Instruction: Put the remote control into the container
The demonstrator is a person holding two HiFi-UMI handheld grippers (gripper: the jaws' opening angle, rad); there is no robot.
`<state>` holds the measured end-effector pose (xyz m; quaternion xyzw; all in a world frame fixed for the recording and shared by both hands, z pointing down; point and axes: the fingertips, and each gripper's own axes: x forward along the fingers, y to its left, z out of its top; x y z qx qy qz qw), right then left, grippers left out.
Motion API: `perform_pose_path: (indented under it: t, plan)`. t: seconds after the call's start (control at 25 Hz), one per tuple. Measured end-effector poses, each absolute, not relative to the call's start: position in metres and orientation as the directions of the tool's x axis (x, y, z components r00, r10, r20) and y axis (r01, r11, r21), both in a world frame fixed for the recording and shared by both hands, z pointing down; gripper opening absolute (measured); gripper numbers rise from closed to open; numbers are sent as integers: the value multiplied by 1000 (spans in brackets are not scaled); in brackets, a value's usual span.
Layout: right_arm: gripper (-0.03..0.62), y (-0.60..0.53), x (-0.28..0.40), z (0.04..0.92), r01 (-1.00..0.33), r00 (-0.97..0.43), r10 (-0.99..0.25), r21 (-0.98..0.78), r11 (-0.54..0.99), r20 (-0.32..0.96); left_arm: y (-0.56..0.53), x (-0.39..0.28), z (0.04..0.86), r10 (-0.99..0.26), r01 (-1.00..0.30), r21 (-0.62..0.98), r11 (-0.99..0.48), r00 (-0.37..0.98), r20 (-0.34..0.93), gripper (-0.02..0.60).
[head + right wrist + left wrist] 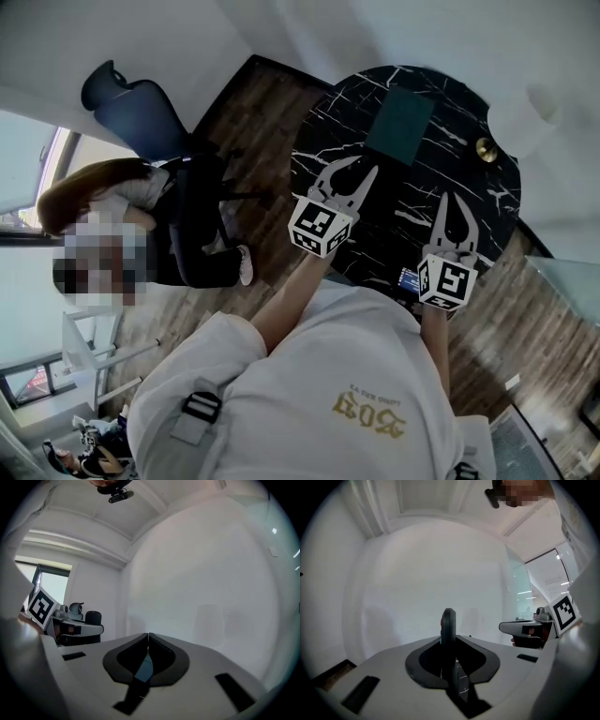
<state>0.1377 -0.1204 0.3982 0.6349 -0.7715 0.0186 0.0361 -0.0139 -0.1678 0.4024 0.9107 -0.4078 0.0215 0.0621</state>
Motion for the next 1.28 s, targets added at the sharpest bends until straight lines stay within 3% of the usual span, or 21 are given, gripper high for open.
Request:
perform_pose_path:
  t: [0.68,1.28]
  plan:
    - [12,-149,141,419,-987,-161,-979,-2,162,125,-199,-19,448,-696,-721,177,-670,693,187,66]
    - [12,-154,136,477,-983,-185,-949,-61,175,255,-200,-5,515,-624,-695,270,-666,718,308,66]
